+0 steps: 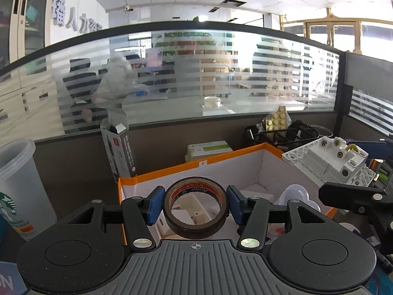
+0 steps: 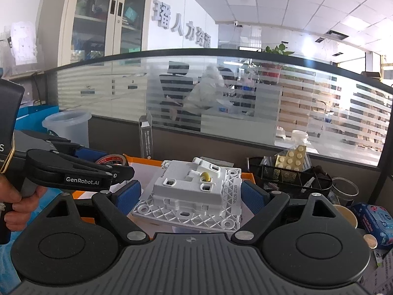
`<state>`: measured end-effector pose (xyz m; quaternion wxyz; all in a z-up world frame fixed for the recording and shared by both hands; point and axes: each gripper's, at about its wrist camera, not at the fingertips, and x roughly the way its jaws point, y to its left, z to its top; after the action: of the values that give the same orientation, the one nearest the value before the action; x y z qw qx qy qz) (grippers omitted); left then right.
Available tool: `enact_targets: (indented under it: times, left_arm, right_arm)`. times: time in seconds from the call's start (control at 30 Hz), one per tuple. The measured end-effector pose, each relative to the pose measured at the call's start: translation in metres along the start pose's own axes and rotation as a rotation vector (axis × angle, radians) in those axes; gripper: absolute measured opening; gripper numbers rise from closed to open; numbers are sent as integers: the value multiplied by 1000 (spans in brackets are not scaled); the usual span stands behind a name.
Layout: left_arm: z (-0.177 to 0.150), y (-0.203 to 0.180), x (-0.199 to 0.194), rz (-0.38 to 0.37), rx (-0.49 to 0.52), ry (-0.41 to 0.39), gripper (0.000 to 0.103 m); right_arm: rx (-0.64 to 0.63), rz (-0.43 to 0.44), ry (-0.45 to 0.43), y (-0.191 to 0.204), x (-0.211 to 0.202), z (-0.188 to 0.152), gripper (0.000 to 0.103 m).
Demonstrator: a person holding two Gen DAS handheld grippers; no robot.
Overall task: Organize rigid objects
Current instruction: 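Lower the white socket into the orange box and open the right gripper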
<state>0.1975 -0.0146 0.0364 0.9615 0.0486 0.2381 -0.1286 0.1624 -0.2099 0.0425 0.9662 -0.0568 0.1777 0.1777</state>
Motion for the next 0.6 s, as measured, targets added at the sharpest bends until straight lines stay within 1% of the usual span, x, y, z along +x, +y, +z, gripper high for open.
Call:
enact_targets:
  times: [0.6]
  left_arm:
    - [-4, 18, 37, 28, -31, 93, 53]
  right_arm:
    - [-3, 6, 83, 0, 40, 3, 87]
